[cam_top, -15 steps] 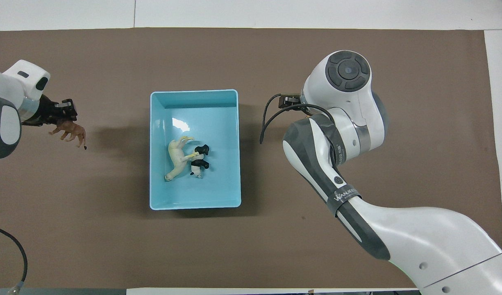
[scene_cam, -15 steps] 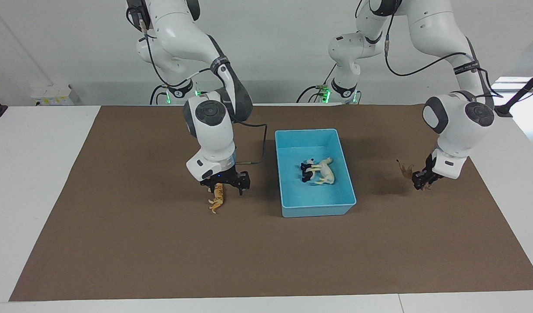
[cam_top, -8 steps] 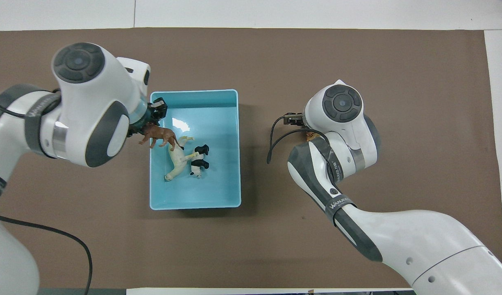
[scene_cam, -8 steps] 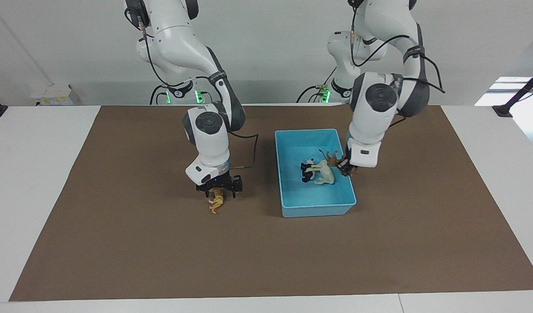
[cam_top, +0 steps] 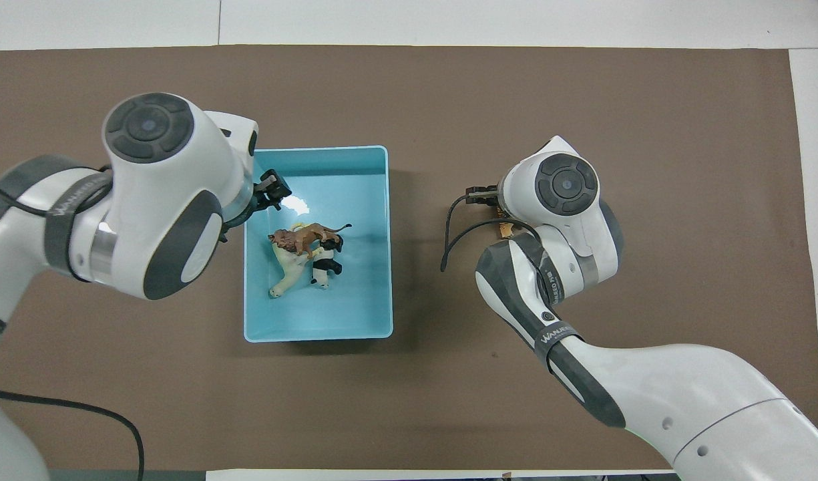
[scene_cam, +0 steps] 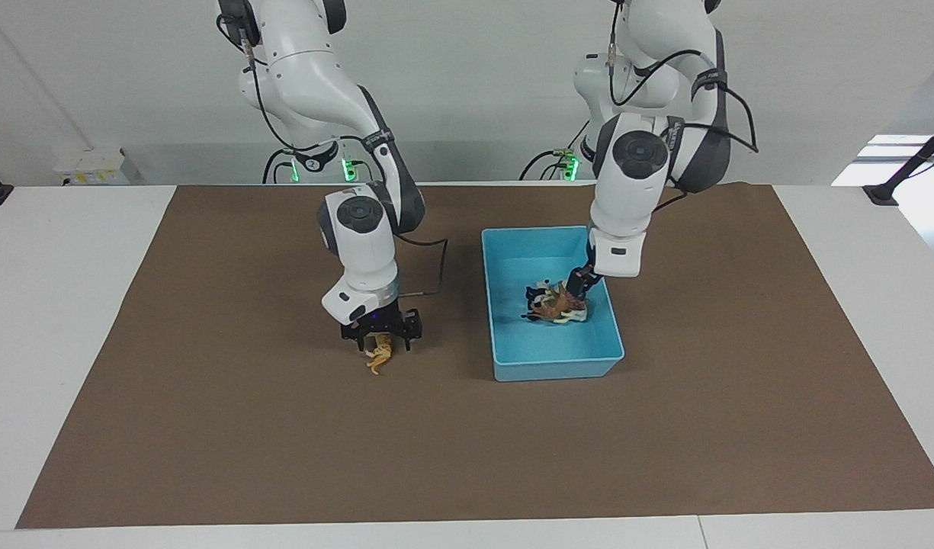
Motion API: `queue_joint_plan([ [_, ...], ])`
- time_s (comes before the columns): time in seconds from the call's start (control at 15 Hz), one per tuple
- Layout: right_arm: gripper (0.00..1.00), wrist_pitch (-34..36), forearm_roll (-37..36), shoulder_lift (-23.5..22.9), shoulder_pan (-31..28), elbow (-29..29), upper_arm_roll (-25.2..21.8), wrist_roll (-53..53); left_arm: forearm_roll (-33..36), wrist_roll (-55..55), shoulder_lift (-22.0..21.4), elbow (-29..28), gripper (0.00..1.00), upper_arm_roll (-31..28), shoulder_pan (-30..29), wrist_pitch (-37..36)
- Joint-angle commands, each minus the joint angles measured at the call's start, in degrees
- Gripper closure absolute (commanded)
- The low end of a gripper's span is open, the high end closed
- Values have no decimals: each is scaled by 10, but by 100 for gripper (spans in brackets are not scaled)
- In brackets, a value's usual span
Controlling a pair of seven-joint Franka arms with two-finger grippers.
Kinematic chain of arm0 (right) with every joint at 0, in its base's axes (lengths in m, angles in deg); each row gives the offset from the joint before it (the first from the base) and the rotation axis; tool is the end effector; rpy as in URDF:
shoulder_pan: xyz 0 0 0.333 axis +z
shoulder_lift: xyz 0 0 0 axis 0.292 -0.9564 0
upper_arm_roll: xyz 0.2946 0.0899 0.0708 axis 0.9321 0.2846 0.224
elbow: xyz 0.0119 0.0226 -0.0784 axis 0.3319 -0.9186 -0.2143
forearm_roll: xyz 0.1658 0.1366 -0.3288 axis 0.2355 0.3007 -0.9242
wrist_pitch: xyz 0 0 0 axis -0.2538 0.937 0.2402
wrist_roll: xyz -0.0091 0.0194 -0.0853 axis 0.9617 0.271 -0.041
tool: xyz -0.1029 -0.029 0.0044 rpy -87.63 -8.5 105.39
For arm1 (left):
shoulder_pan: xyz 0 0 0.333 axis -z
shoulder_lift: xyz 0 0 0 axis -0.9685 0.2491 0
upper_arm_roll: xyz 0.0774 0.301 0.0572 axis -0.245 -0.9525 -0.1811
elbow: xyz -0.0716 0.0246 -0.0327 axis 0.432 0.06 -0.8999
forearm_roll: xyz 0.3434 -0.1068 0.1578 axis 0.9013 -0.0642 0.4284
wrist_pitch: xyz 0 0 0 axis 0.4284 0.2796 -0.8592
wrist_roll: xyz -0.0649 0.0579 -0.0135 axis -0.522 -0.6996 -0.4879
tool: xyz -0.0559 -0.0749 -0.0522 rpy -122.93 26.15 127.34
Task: Put all toys into storage box
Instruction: 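Drop the horse into the box with the left gripper and withdraw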
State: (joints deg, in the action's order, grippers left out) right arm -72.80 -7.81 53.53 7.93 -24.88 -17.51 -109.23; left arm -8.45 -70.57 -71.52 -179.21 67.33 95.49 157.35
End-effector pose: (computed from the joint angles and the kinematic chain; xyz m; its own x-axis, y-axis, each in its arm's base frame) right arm 0.6040 0.2249 0.2999 0.9826 -0.0307 0.1834 -0.0302 -0.9995 -0.0054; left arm 0.5566 -0.2071 0.4608 0.8835 0.4684 0.0053 0.4665 -0.8787 -0.1011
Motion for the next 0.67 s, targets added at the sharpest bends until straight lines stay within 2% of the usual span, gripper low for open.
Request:
queue_joint_plan([
  [0.0, 67, -19, -12, 9, -14, -15, 6, 10, -4, 147, -75, -2, 0, 0, -71, -79],
  [0.13, 100, -25, -12, 9, -14, -19, 6, 7, -5, 256, -98, -1, 0, -1, -108, -114],
  [0.33, 100, -70, -12, 9, -20, -41, 6, 10, -5, 348, -105, 10, 0, -1, -122, -155],
  [0.6, 100, -61, -12, 10, -21, -40, 6, 12, -8, 396, -101, 24, 0, 0, -131, -176],
])
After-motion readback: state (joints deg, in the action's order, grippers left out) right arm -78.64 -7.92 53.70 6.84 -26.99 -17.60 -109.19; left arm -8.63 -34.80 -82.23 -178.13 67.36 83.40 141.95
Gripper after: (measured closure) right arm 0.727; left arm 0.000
